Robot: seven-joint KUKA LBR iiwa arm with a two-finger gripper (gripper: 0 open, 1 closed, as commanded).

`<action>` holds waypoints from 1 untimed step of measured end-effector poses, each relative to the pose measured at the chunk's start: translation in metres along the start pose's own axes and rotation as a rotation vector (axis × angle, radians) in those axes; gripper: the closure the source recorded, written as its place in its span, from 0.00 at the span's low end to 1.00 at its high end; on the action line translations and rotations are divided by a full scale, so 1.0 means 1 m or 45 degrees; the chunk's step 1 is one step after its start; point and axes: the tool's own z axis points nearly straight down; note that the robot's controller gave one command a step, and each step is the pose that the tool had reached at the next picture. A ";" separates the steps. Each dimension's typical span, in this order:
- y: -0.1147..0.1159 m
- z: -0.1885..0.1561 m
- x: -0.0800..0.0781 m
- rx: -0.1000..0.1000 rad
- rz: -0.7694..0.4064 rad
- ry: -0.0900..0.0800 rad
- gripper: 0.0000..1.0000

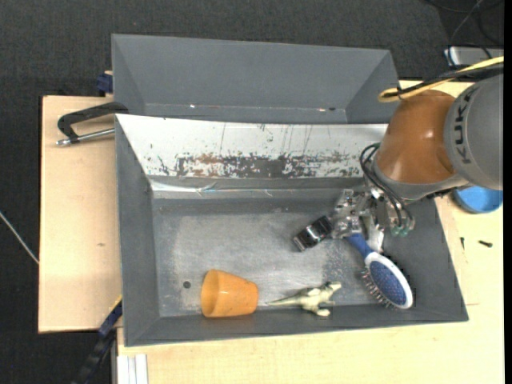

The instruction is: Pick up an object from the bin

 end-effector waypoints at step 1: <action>-0.018 -0.139 -0.005 0.008 -0.053 0.006 1.00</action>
Offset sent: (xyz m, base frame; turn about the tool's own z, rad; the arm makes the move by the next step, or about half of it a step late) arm -0.0012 -0.0181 0.1321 -0.0430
